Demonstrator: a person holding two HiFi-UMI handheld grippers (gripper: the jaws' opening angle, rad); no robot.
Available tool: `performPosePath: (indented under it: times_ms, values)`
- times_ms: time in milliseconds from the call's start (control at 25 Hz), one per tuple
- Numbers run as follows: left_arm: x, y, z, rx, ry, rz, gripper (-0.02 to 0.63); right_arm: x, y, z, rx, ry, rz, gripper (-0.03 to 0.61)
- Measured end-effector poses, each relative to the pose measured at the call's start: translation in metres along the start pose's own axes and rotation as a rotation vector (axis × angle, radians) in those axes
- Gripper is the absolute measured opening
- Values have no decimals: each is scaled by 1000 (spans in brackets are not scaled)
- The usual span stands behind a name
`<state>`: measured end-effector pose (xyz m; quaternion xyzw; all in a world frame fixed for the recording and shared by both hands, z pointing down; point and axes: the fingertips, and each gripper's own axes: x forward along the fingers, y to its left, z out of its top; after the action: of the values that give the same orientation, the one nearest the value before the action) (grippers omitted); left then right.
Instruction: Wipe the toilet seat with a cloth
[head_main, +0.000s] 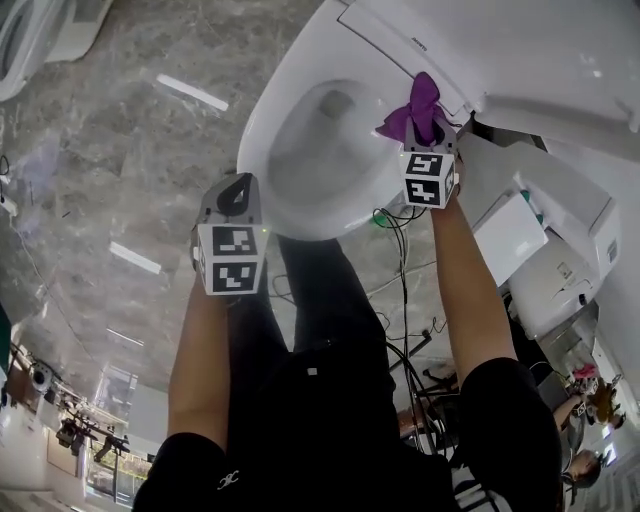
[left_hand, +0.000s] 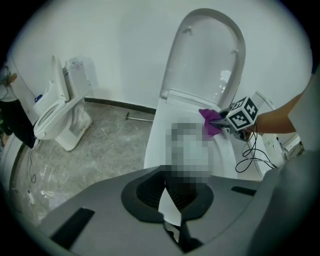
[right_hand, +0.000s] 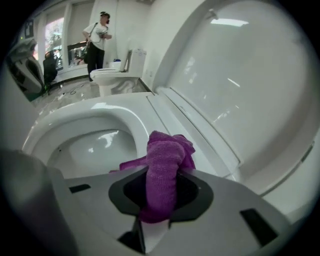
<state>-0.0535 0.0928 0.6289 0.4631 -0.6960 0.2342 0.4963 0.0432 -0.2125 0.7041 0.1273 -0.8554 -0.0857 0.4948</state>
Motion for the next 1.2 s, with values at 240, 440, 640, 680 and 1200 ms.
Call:
performPosePath:
  times_ms: [240,440,640,680,1200]
  values:
    - [2,5,-12,-27,-5,-8,6,36,31,70,-143,-73,33,92]
    - [-1,13,-21,-37,-2,-3,6,51,76,131,-263,-140,92,92]
    - [-2,20,-23,-40,0,3,6,54,92,146,-346,-165,133,92]
    - [-2,21,-22,-39,0,3,6,54,90,144,-347,-163,139,92]
    - [7,12,-10,9,5,-22,6,27,-22,98,-51,-122,-77,92]
